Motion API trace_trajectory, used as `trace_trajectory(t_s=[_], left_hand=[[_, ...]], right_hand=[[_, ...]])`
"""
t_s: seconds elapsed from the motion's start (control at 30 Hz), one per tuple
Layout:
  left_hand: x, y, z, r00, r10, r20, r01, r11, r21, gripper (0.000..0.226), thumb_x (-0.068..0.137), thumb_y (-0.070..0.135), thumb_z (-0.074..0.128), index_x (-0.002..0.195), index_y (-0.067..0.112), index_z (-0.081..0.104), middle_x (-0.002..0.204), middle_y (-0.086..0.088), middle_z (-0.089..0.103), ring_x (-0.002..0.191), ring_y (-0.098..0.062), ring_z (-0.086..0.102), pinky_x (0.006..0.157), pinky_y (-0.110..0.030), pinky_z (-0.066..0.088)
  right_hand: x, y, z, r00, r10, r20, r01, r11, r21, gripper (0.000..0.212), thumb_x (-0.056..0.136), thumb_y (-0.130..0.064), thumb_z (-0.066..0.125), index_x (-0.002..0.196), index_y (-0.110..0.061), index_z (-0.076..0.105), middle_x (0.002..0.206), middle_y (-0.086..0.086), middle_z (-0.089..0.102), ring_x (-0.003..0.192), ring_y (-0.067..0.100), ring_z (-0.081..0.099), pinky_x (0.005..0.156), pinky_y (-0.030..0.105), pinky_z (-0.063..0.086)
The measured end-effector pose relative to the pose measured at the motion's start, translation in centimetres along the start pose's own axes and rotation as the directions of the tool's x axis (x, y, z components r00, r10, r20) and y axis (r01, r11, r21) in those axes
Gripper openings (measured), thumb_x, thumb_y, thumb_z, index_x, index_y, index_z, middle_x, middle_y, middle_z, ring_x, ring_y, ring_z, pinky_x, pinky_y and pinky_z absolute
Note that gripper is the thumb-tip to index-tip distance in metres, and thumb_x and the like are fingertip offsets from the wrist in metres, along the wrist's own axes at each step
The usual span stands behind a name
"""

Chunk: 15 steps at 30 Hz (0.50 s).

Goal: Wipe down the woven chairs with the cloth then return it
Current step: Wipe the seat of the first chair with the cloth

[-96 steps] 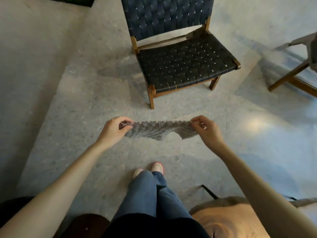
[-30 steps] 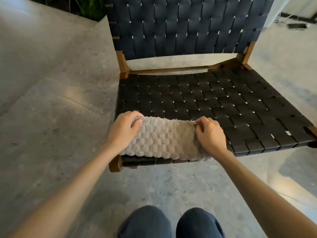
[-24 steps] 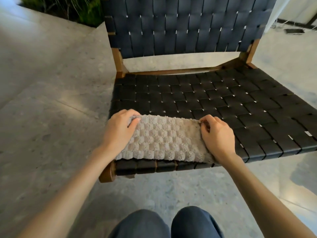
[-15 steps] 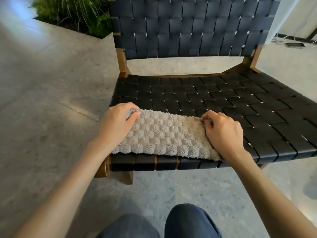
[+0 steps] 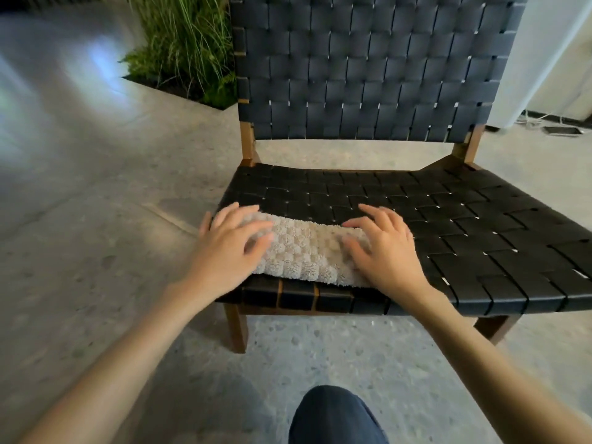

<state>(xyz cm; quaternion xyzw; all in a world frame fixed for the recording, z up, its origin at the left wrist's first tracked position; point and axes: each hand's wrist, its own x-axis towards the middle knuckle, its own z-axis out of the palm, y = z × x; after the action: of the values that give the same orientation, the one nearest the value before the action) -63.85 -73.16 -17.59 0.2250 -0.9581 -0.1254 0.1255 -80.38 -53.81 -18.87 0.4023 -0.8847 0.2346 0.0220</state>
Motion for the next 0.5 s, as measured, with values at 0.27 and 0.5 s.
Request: trace_trajectory(t_s=[0.27,0.5], left_hand=[[-0.2,-0.1,1.3,0.994,-0.010,0.109,-0.003,0.993,0.115,0.045,0.099,0.044,0.025,0.139,0.036,0.043,0.150,0.009,0.035,0.141,-0.012,0.023,0.116,-0.045,0.021],[0.1,-0.3,1.5,0.993,-0.031,0.112,0.021,0.996,0.092,0.043,0.098,0.046,0.028,0.138,0.040,0.043,0.148,0.012,0.036,0.140,-0.010,0.023,0.116,-0.046,0.020]], right_hand=[[0.8,-0.2,2.0,0.914,-0.007,0.406,0.050,0.994,-0.095,0.050,0.102,-0.047,0.018,0.151,-0.039,0.015,0.161,-0.002,0.011,0.148,0.024,0.006,0.118,0.045,0.002],[1.1,-0.2,2.7,0.910,0.128,0.394,-0.071,0.985,-0.155,0.050,0.096,-0.059,0.016,0.145,-0.054,0.011,0.161,-0.005,0.007,0.148,0.024,-0.002,0.116,0.051,-0.006]])
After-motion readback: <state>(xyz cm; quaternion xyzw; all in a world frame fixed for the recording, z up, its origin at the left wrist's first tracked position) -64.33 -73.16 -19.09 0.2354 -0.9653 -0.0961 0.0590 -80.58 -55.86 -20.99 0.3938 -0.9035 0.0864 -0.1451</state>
